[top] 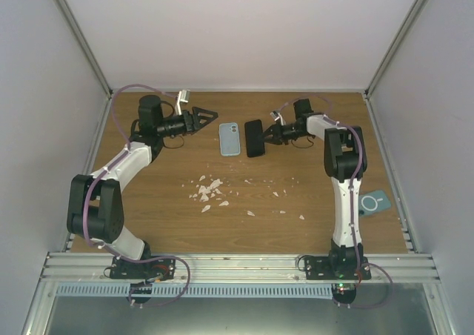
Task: Take the phone out of the phone case
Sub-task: Place the phone at the center of the board.
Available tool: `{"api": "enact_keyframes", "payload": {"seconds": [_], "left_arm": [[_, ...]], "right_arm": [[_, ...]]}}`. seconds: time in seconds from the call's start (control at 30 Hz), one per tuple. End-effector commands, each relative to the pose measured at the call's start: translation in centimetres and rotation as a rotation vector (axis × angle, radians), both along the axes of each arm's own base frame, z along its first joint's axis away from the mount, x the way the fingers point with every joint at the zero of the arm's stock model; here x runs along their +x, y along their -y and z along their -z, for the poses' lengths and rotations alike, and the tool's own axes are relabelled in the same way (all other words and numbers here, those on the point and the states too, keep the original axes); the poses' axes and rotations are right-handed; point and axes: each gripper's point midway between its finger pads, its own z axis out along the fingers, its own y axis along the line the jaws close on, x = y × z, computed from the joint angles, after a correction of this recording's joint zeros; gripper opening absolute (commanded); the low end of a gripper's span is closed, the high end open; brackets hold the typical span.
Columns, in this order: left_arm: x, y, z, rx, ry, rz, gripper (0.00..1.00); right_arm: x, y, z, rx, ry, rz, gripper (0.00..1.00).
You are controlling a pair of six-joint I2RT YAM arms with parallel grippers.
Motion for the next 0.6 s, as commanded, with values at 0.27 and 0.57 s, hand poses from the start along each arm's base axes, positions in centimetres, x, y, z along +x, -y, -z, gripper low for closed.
{"api": "enact_keyframes", "payload": {"seconds": [0.27, 0.57], "left_arm": [[0.8, -0.4, 0.6, -0.001, 0.013, -0.013, 0.82], [1.3, -0.6, 1.1, -0.007, -0.010, -0.021, 0.82]], "right_arm": [[3.4, 0.2, 1.3, 0.032, -0.003, 0.041, 0.14], [4.1, 0.6, 2.4, -0.017, -0.026, 0.083, 0.25]]}}
